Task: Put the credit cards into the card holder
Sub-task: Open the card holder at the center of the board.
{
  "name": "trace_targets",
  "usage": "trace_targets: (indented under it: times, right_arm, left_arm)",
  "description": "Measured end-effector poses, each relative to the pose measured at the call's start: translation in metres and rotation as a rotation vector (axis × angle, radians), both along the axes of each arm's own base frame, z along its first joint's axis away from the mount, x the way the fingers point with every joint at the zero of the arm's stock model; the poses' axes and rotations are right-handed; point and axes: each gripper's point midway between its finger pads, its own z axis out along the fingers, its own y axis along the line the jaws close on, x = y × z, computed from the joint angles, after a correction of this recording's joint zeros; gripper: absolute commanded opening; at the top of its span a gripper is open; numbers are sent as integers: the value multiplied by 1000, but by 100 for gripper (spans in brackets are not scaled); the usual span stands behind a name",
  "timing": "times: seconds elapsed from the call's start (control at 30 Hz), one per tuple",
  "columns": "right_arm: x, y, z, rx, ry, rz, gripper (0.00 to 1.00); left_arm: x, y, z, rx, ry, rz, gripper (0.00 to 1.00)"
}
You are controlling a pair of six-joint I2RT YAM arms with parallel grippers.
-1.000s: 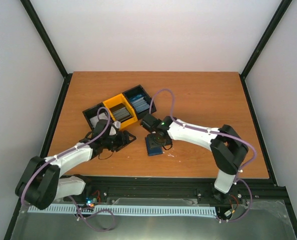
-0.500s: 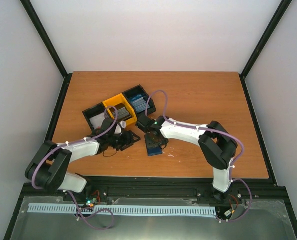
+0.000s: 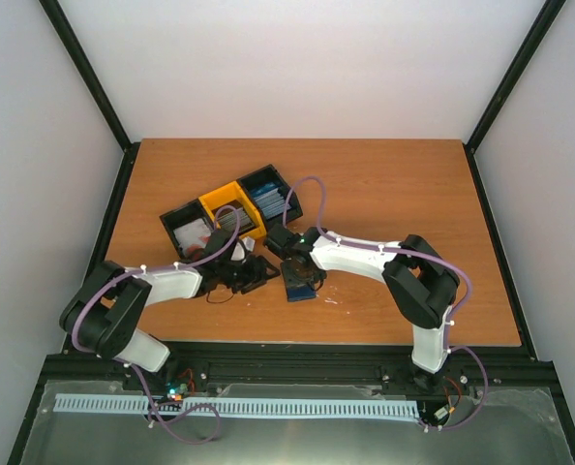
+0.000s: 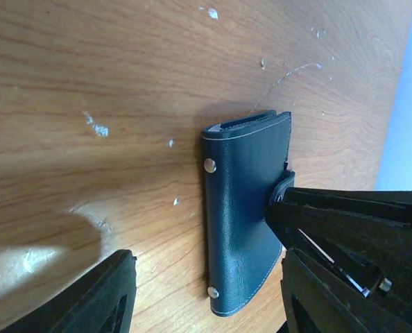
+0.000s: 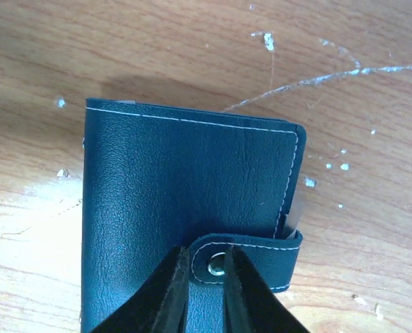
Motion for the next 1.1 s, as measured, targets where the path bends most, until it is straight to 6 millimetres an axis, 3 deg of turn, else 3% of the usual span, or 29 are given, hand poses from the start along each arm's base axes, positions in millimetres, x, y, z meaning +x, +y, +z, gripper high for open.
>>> trace_targets:
  times: [0.1,0.4,0.43,0.57,0.63,1.1]
  right_arm:
    - [1,2,0,8,-4,2,3]
    - [2,5,-3,37,-5,4,3]
    - [2,5,-3,44,-4,3,4]
    - [3,2,0,42,-8,0,31]
    - [3,-2,0,24,-13,-4,39]
    - [8,-22,-2,-88,-57,-17,34]
  left_arm:
    - [2,-1,0,-2,-5,1,59]
    - [7,-3,-9,21,22,6,58]
    - [7,-3,-9,21,21,5,58]
    - [6,-5,-9,20,21,-1,58]
    - [6,-5,-9,19,19,-2,58]
    - [10,-7,-6,7,9,20,55]
